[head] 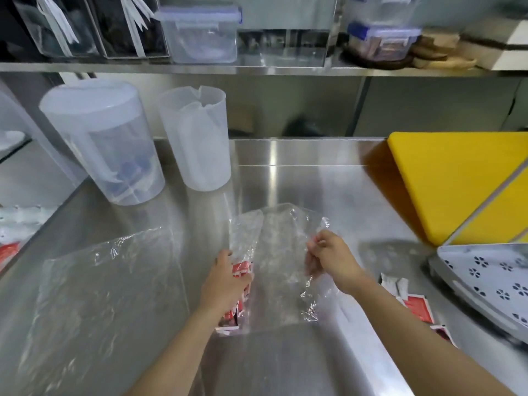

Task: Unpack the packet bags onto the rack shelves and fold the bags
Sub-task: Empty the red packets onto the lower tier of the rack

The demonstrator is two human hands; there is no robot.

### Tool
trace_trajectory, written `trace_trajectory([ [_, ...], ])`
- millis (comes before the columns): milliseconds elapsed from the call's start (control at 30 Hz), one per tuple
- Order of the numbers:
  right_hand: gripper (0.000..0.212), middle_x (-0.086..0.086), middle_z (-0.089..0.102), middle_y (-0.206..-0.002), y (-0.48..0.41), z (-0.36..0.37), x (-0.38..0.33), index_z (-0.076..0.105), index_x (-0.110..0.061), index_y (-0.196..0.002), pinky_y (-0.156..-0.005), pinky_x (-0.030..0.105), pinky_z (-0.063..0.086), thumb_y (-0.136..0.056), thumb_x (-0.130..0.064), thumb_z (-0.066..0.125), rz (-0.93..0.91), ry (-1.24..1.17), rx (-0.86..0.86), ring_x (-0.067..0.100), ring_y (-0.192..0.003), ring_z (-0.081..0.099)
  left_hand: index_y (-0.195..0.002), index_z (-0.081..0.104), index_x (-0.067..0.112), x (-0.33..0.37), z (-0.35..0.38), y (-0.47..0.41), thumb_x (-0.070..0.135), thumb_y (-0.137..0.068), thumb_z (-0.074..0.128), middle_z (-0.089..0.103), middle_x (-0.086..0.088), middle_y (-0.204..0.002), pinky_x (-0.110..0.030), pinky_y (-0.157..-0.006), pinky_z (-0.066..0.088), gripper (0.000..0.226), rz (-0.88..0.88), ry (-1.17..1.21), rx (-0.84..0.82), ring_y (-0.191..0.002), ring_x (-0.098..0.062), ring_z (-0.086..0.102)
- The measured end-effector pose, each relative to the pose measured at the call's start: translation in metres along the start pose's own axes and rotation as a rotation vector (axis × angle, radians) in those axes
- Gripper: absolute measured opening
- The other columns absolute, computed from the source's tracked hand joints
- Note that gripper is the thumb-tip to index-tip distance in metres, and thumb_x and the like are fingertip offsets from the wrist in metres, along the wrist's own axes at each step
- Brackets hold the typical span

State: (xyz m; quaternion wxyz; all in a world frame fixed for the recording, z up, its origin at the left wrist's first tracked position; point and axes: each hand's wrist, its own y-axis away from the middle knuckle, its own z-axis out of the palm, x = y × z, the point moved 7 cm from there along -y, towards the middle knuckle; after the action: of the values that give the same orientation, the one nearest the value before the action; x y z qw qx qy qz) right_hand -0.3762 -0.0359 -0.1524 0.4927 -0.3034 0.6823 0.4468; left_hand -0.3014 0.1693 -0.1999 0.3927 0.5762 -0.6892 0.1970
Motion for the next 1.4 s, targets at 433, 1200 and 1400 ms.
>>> trace_trajectory([
  [433,0.013,0.022,0.053,-0.069,0.037,-0.023,-0.113,0.047,-0.001,-0.086,-0.04,0.029,0.055,-0.091,0.006,0.036,-0.137,-0.401,0.115,0.021,-0.039,0.063,-0.137,0.038,0.017,0.135,0.012,0.05,0.063,-0.062,0.066,0.056,-0.009,-0.129,-0.047,-0.1,0.04,0.093,0.155,1.042,-0.724,-0.114,-0.025,0.054],
  [1200,0.015,0.004,0.067,-0.079,0.055,-0.114,-0.101,0.065,-0.015,-0.075,-0.067,0.023,0.044,-0.087,-0.01,0.058,-0.477,0.206,0.503,0.018,-0.078,0.059,-0.143,0.018,0.022,0.281,-0.046,0.054,0.024,-0.087,0.059,0.026,-0.008,-0.149,-0.038,-0.11,0.03,0.07,0.463,0.738,0.208,-0.134,-0.023,0.033],
  [1400,0.011,0.011,0.068,-0.077,0.064,-0.118,-0.12,0.064,-0.009,-0.074,-0.075,0.041,0.047,-0.084,-0.006,0.06,-0.588,0.38,0.257,0.017,-0.075,0.059,-0.12,0.055,0.023,0.322,-0.007,0.119,0.04,-0.069,0.072,0.058,-0.005,-0.127,-0.042,-0.105,0.019,0.057,1.597,-0.642,0.476,-0.124,-0.026,0.047],
])
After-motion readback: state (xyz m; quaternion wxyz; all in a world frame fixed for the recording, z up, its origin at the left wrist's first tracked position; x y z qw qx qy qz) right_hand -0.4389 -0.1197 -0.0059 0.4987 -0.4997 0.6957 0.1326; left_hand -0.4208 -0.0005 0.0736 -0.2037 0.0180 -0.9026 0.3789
